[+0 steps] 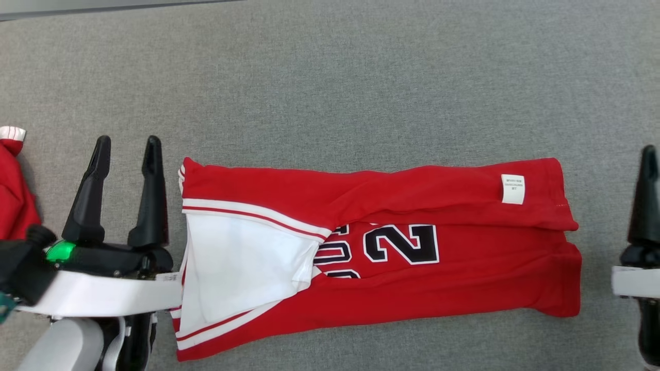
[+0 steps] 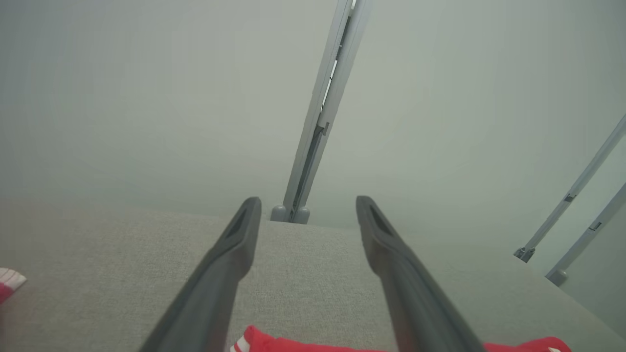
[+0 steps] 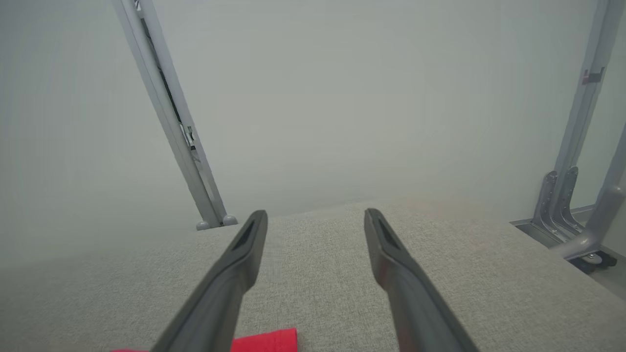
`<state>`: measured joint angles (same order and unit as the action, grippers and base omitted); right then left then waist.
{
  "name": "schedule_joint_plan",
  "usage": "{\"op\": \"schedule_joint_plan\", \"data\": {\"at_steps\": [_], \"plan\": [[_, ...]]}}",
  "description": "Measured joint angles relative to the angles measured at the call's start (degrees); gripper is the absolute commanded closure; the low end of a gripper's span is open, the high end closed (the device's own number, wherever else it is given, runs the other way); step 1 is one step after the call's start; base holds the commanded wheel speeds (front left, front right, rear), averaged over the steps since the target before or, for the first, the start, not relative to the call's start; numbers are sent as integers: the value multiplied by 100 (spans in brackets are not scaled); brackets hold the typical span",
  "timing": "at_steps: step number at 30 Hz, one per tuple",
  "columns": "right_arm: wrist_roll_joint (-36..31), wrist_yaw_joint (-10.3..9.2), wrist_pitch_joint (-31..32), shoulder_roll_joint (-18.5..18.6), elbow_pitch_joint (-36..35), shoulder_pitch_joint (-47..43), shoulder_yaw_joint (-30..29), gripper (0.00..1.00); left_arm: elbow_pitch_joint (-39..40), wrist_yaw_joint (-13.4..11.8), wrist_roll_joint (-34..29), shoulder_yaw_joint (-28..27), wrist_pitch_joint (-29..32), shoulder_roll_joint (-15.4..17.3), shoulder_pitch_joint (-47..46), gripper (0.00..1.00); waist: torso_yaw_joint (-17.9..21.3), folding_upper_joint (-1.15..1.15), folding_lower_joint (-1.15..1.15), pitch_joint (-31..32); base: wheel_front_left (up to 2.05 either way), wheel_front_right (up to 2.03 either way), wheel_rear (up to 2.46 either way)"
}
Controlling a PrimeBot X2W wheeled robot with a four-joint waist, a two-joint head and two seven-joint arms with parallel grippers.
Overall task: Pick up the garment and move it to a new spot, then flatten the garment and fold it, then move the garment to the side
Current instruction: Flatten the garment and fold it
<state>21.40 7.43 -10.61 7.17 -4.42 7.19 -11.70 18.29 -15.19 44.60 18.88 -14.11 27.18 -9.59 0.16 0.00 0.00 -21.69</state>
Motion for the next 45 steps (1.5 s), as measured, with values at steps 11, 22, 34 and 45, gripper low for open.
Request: {"op": "schedule_joint_plan", "data": {"at_steps": [11,22,34,45], "plan": [[-881,3,32,-256,243,48,828,0,-794,-588,-1047,45,-64,-339,-19,0,177,0,0,291,0,0,0],[-891,4,23,-320,500,-66,920,0,-1165,-264,-1548,-47,-73,-631,85,0,92,0,0,498,0,0,0],[-818,4,-1,-140,1278,46,219,0,-1341,59,-1838,-144,-77,-842,-48,0,-119,0,0,436,0,0,0],[-593,5,-211,-170,2484,313,611,0,-1508,230,-2013,-112,-79,-921,-159,0,-288,0,0,353,0,0,0]]}}
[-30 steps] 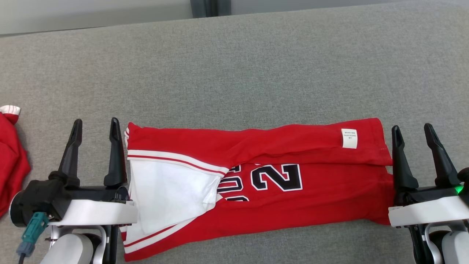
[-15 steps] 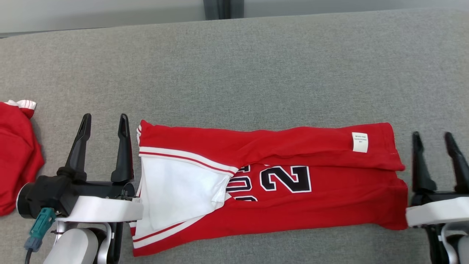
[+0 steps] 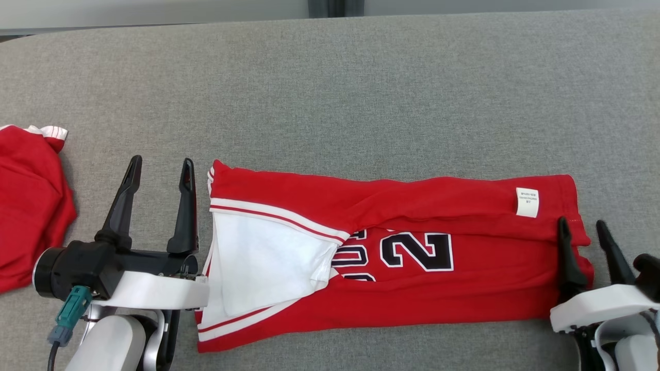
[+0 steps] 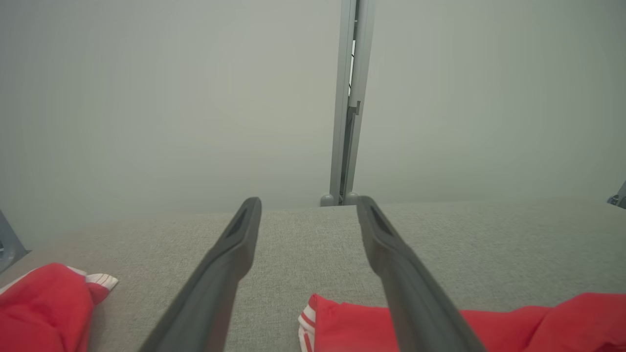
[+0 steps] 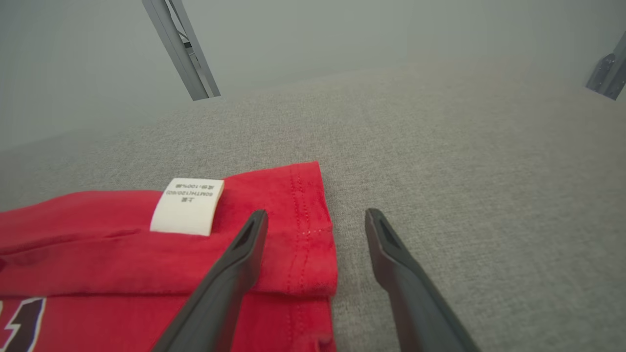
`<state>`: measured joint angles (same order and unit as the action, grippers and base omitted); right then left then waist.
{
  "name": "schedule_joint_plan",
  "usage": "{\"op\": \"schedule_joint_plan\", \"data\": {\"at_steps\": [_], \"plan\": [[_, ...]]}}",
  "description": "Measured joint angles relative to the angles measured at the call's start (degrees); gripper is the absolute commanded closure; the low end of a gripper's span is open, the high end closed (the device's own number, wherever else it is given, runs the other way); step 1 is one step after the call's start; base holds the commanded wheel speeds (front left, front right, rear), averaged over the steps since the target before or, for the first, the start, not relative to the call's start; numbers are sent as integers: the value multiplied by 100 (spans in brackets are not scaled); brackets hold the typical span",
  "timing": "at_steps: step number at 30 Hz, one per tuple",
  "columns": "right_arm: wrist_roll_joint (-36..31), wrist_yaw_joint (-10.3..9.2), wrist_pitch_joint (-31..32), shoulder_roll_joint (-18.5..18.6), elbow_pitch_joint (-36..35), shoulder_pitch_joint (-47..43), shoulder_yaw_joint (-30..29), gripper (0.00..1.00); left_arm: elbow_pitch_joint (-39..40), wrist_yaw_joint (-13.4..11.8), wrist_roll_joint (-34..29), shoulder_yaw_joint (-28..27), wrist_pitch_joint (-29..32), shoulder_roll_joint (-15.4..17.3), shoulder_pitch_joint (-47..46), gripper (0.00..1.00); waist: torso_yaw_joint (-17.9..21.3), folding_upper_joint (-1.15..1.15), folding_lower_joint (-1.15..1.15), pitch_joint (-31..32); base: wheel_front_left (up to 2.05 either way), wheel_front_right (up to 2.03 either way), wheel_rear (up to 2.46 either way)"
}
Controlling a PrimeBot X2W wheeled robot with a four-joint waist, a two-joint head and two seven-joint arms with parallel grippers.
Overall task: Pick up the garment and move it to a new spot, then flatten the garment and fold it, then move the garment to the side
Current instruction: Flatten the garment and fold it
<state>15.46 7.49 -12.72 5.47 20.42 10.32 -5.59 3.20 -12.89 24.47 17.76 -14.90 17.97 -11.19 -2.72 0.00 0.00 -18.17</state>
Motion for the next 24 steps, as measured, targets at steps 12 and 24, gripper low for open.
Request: {"op": "schedule_joint_plan", "data": {"at_steps": [12,24], "plan": [[670,-7,-271,-178,893,172,448,55,-44,73,-30,23,0,-19,-80,0,40,0,0,-55,0,0,0],[816,2,-245,-152,366,79,89,100,-3,66,-36,-20,0,9,-93,0,160,0,0,-74,0,0,0]]}}
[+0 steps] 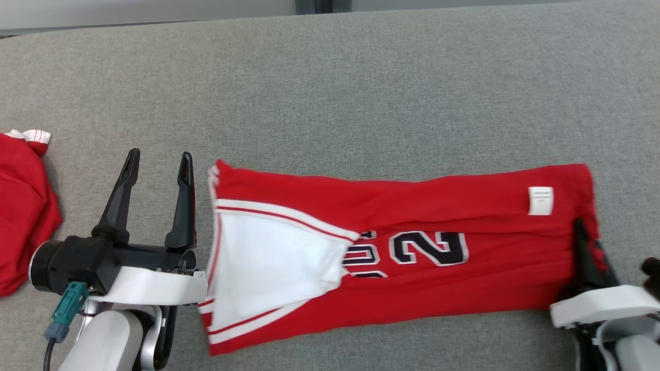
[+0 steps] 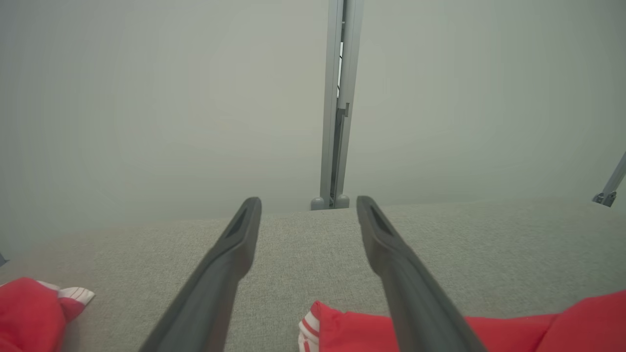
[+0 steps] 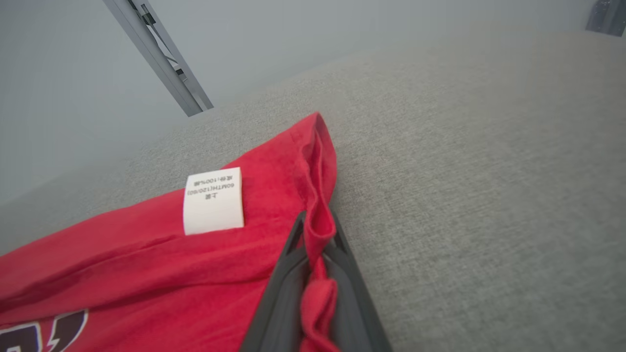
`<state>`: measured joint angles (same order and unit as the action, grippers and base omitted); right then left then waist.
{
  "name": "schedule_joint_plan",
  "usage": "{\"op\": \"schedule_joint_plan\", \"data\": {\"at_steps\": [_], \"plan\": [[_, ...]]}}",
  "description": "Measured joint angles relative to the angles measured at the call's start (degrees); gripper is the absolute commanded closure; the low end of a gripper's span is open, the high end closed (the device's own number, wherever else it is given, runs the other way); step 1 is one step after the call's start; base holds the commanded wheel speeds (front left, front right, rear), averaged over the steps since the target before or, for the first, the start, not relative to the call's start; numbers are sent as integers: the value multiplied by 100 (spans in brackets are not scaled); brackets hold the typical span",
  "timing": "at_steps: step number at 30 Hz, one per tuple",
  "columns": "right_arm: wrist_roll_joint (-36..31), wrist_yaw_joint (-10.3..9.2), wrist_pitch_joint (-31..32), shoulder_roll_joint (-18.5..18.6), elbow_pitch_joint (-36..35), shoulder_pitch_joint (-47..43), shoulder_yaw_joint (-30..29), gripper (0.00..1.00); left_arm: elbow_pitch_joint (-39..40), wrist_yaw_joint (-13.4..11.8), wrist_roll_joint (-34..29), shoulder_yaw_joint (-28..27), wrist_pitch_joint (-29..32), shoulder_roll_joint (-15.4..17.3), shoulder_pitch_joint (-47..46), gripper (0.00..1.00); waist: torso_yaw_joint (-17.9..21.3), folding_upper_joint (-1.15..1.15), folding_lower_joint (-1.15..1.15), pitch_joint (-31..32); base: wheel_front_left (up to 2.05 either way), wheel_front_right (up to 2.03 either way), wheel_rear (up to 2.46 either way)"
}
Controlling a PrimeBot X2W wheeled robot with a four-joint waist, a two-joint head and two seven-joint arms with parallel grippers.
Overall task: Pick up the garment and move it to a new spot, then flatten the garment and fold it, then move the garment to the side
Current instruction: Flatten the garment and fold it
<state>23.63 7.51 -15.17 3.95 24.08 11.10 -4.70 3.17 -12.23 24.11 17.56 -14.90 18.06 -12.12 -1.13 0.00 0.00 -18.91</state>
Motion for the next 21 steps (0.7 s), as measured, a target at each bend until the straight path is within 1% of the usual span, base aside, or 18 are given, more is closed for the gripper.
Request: {"op": "schedule_joint_plan", "data": {"at_steps": [5,6,8,11,13,15,18,21], "plan": [[-42,-1,1,498,-108,-15,-421,100,3,0,10,-8,0,4,1,0,41,0,0,-9,0,0,0],[-42,-1,1,498,-108,-15,-421,100,3,0,10,-8,0,4,1,0,41,0,0,-9,0,0,0],[-40,-1,14,624,-192,20,-533,100,9,-1,10,-15,0,2,0,0,53,0,0,-7,0,0,0],[-63,-1,179,668,-616,108,-505,100,9,-2,9,-29,0,-8,1,0,74,0,0,5,0,0,0],[-119,-3,355,556,-1078,148,-335,100,9,-3,9,-37,0,-14,1,0,83,0,0,12,0,0,0],[-198,-3,566,336,-1648,150,-26,100,16,-5,7,-46,0,-25,1,0,88,0,0,13,0,0,0],[-236,-3,896,93,-2358,136,650,100,31,-11,-31,-52,0,-44,-2,0,70,0,0,4,0,0,0],[-133,-2,1068,-52,-2810,76,1337,100,7,5,-44,-16,0,-87,-34,0,2,0,0,1,0,0,0]]}}
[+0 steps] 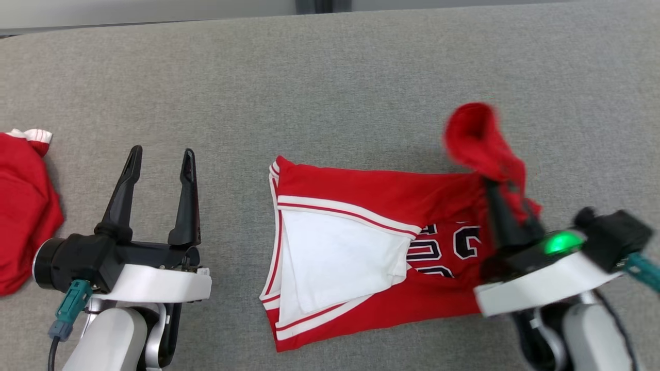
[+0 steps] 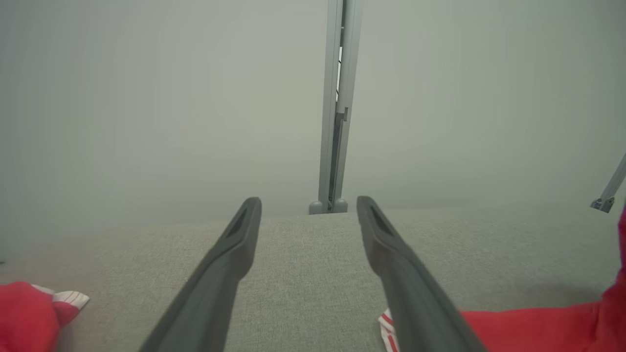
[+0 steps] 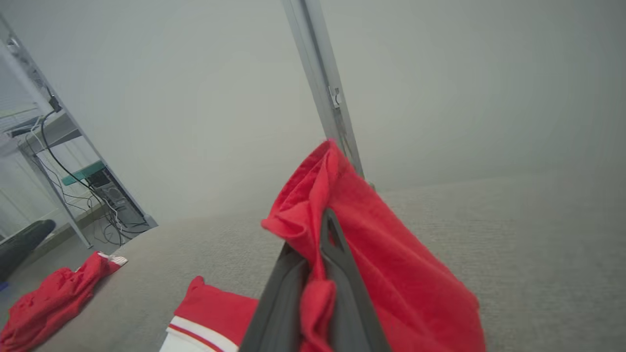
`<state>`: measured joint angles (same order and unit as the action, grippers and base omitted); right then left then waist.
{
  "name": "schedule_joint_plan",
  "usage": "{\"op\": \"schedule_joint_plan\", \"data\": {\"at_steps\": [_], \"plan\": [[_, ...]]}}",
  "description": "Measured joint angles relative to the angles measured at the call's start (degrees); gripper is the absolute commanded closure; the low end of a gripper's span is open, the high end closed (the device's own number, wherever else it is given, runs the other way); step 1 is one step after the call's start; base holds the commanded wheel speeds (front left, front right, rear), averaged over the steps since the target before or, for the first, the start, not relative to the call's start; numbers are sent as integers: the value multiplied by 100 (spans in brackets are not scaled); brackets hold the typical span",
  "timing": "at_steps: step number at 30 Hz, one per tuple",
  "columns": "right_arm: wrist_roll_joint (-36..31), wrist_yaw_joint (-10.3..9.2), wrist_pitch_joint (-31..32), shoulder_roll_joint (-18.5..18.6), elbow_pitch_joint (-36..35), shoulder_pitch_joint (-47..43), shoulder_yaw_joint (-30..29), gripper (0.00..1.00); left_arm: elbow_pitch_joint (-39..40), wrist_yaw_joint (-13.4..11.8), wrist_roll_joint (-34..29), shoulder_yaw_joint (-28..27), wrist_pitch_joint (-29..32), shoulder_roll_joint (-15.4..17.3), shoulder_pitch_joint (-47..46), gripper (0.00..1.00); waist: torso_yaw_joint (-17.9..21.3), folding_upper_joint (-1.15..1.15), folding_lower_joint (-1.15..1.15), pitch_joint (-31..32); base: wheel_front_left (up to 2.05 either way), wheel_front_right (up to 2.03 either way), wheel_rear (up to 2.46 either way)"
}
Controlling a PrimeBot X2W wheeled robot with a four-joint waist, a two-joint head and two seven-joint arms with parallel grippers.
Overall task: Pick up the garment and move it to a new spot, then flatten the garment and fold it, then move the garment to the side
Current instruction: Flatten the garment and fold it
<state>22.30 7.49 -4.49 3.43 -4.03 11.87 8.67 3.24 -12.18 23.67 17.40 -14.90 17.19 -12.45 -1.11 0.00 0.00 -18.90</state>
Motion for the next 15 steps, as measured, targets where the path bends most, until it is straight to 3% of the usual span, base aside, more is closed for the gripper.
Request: {"op": "schedule_joint_plan", "data": {"at_steps": [5,15], "plan": [[516,0,-64,-74,-122,-4,1114,100,-38,3,2,8,0,-93,-79,0,-108,0,0,-23,0,0,0],[1518,-1,-757,-73,1413,897,2708,100,-272,212,-58,214,0,-337,-224,0,-431,0,0,-95,0,0,0]]}}
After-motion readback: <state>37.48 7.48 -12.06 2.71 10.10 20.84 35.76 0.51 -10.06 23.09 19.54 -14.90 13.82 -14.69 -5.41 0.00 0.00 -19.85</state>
